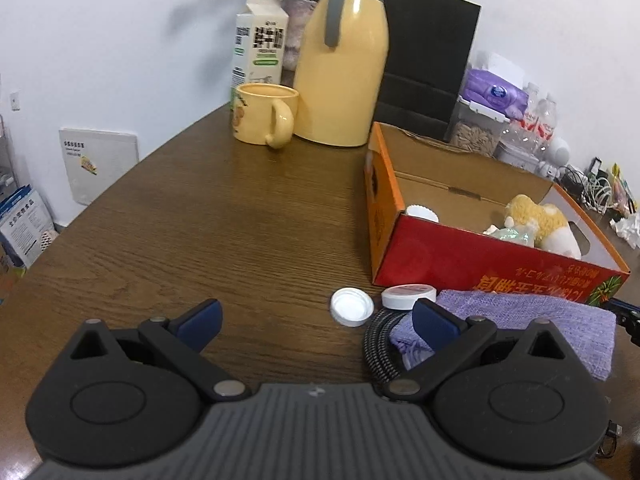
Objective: Organize objects
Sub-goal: 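Grasp the white bottle cap beside the purple cloth with the left tool, then carry the cap and orange toy into the box while opening both tools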
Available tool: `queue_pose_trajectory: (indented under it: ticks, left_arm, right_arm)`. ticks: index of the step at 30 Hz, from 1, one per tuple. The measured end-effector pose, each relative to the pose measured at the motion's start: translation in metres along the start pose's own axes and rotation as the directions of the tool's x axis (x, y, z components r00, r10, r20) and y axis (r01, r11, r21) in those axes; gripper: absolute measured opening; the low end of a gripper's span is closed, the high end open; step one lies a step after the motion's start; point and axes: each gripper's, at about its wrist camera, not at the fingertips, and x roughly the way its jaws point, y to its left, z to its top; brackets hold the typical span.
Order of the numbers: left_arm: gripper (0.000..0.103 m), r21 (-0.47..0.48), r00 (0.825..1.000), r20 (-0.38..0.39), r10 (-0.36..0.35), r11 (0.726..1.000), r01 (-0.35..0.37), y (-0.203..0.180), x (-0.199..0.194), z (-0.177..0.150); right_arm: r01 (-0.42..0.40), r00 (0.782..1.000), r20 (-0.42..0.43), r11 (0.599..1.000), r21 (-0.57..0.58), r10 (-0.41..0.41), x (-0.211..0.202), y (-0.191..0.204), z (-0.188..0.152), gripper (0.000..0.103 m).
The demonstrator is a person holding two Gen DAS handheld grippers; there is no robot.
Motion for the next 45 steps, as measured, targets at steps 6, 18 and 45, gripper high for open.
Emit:
queue_pose_trajectory:
  ticks: [6, 18, 45]
  left_arm:
    - [0.087, 0.018, 0.999, -0.035, 0.014, 1.0, -0.013, -0.003, 0.021, 0.003]
    - [0.041, 0.101, 0.998, -0.07, -0.004, 0.995, 0.011, -0.012, 0.042, 0.003]
    - [0.028, 0.157, 0.984, 0.148, -0.096, 0.985, 0.073, -0.04, -0.016, 0.042]
  right_arm:
    - [0.005, 1.0, -0.001, 1.0, 0.023, -0.005, 0.005, -0.006, -0.004, 0.012]
    - [-0.004, 1.0, -0.001, 1.0, 0.022, 0.004, 0.009, -0.006, -0.008, 0.012]
    - [-0.008, 0.993, 0.119, 0.999, -0.047, 0.014, -0.025, 0.008, 0.022, 0.012]
